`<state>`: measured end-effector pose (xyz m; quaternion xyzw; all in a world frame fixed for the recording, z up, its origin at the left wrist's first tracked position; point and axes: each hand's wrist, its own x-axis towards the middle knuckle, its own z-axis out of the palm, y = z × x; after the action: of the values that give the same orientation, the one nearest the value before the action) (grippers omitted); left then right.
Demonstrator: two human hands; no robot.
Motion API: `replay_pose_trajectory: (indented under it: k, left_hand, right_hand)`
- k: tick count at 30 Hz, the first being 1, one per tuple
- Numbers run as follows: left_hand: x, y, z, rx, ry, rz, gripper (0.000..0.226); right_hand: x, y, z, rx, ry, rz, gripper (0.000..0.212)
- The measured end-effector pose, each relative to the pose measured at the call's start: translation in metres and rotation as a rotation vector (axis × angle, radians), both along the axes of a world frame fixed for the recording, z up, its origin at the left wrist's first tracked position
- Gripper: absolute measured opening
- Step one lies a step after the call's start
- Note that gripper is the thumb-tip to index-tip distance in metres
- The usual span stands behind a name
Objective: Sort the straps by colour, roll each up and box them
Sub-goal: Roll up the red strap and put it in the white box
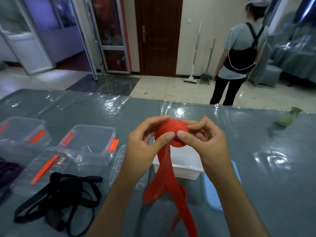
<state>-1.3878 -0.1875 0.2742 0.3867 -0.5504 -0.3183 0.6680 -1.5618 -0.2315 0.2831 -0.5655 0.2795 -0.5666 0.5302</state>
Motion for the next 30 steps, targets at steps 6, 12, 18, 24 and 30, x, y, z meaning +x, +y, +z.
replay_pose_trajectory:
  k: [6,12,18,24,30]
  left_hand:
    - [-0.005,0.003,-0.028,0.19,-0.285,-0.052,0.046]
    - [-0.013,0.001,-0.031,0.222,-0.273,-0.081,0.048]
    - [-0.027,0.003,-0.04,0.158,0.045,-0.094,0.055]
    - [-0.032,-0.004,-0.042,0.143,0.074,-0.029,0.036]
    - [-0.02,-0.009,-0.045,0.144,0.027,-0.1,0.044]
  right_hand:
    - [-0.018,0.012,-0.029,0.03,0.026,-0.043,0.043]
    - [-0.015,0.024,-0.049,0.051,-0.077,-0.131,0.034]
    - [-0.016,0.028,-0.063,0.244,-0.244,-0.058,0.041]
    - [-0.027,0.021,-0.055,0.133,-0.085,-0.08,0.037]
    - [-0.025,0.008,-0.056,0.141,-0.065,-0.014,0.034]
